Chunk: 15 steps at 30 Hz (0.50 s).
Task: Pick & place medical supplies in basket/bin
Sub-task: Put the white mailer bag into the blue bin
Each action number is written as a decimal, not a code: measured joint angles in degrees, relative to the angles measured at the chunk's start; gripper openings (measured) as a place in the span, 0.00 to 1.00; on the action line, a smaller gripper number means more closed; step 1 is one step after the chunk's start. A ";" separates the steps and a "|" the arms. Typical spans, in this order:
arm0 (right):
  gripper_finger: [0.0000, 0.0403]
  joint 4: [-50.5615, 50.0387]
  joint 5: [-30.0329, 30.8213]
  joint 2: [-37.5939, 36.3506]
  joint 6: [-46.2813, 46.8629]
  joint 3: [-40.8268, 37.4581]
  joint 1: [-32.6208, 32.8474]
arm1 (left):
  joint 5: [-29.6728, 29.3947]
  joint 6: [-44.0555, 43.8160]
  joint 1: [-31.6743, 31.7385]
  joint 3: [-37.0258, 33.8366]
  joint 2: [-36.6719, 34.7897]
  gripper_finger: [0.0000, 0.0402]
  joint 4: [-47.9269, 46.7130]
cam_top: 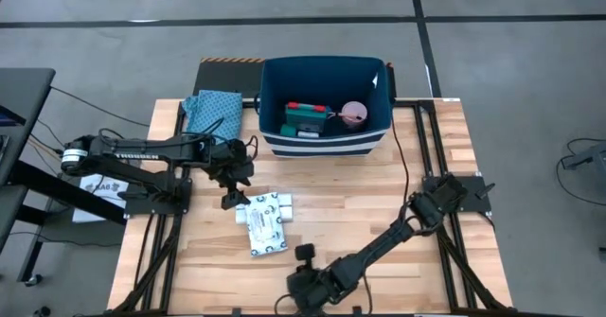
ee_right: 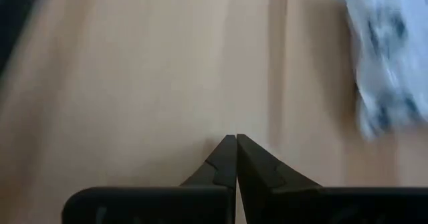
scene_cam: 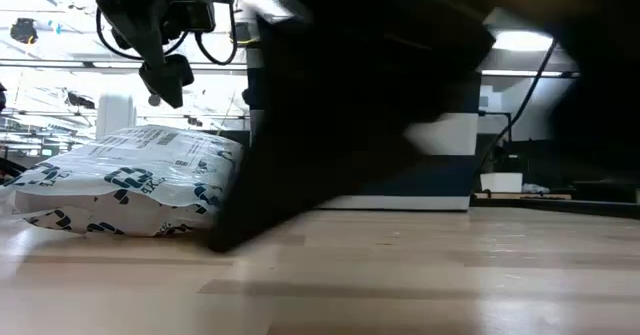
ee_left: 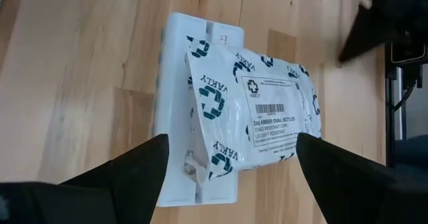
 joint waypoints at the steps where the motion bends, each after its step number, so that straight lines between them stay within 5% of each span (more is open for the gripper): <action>1: 0.00 3.99 0.27 0.72 -0.14 0.03 -0.19 | 0.00 -0.02 0.00 0.00 0.00 0.79 -0.02; 6: 0.00 16.60 -0.22 4.42 -1.49 0.11 -1.60 | -0.31 -0.56 0.00 0.00 0.00 0.79 -0.04; 15: 0.00 16.34 3.97 5.23 -0.23 0.64 -2.69 | -2.49 -1.25 -0.04 -0.02 0.02 0.79 0.00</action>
